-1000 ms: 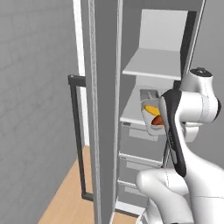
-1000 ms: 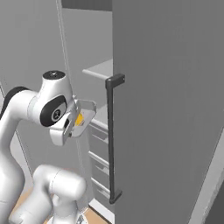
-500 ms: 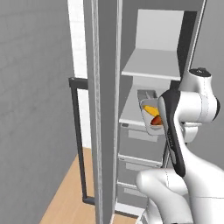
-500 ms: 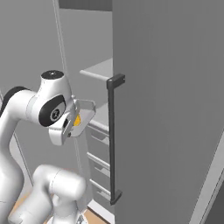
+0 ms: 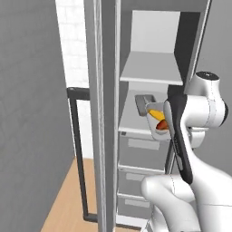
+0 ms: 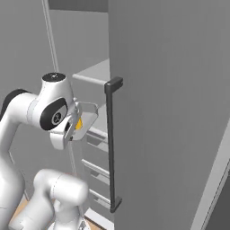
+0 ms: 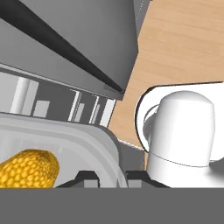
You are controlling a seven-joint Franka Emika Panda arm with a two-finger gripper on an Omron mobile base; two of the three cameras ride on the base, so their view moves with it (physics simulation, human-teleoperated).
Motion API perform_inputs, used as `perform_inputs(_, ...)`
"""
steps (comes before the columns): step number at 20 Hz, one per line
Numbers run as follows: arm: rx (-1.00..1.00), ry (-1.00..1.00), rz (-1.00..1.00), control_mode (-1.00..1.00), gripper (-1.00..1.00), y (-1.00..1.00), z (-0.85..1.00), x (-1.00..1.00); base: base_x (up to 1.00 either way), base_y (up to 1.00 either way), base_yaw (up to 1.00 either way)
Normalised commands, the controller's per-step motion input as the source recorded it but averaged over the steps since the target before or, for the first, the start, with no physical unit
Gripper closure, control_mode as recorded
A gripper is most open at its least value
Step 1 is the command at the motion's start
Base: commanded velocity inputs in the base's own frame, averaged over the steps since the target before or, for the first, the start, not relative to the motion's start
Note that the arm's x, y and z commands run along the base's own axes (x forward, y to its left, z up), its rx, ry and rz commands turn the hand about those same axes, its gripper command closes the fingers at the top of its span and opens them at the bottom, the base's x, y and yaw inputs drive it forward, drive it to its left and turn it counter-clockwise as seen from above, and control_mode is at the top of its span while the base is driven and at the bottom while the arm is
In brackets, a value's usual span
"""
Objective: Take the meat container that has the fish and place it on the second highest rack of the freezer. Then take the vegetable container that has the corn and bell pepper and place it on the highest rack of the freezer.
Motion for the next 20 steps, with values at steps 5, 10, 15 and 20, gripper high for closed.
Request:
perform_inputs(5,0.0,0.0,0.0,1.0,1.0,0.0,0.0,0.0,0.48,0.37,-0.14)
perform_inputs(10,0.0,0.0,0.0,1.0,1.0,0.0,0.0,0.0,0.43,0.44,-0.21)
perform_inputs(15,0.0,0.0,0.0,1.0,1.0,0.0,0.0,0.0,0.29,0.72,-0.23)
perform_inputs(20,0.0,0.0,0.0,1.0,1.0,0.0,0.0,0.0,0.38,0.98,-0.25)
